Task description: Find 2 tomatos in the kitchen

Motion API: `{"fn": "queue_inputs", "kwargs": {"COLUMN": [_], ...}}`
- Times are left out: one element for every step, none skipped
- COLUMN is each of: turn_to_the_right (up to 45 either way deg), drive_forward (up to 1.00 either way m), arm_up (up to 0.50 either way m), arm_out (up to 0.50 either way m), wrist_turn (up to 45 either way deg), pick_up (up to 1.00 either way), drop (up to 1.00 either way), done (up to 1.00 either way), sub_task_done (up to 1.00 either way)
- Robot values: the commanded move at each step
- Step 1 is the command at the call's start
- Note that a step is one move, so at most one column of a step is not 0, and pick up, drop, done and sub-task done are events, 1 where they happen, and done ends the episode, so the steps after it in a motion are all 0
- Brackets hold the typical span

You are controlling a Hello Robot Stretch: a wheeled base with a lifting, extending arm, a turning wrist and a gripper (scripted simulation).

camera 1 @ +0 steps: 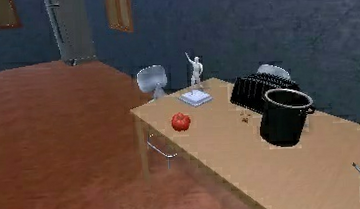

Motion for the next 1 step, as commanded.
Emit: {"fn": "queue_inputs", "kwargs": {"turn_to_the_right": [0.0], "drive_forward": [0.0], "arm_up": [0.0], "arm_out": [0.0], "wrist_turn": [0.0], "pick_up": [0.0], "drop": [0.0], "done": [1.0], "sub_task_done": [0.0]}}
